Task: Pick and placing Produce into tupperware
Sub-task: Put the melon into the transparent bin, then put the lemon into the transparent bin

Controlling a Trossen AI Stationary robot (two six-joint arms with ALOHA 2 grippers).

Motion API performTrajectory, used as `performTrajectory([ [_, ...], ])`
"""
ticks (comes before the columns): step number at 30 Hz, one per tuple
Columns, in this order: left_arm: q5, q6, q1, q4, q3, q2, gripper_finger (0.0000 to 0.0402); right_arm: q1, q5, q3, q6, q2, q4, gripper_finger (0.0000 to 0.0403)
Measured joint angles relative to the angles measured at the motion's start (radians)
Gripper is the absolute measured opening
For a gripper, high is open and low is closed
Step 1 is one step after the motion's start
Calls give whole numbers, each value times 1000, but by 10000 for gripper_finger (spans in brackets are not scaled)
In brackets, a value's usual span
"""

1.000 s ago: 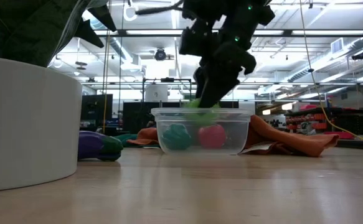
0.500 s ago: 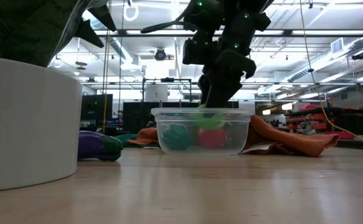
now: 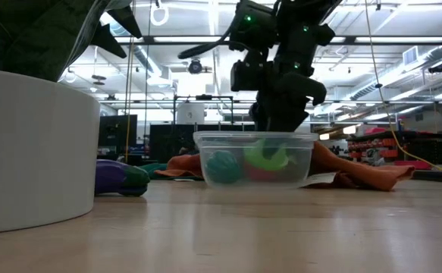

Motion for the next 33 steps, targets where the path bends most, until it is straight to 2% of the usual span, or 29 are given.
performTrajectory([
  [17, 0, -2, 0, 0, 0, 0, 355, 3, 15, 37, 1, 0, 17, 273],
  [22, 0, -2, 0, 0, 0, 0, 355, 3, 35, 135, -1, -6, -17, 266],
  [27, 0, -3, 0, -6, 0, 0, 355, 2, 49, 263, -7, -22, -157, 249],
  [33, 0, -6, 0, -29, 0, 0, 355, 2, 29, 294, 23, -102, -288, 217],
])
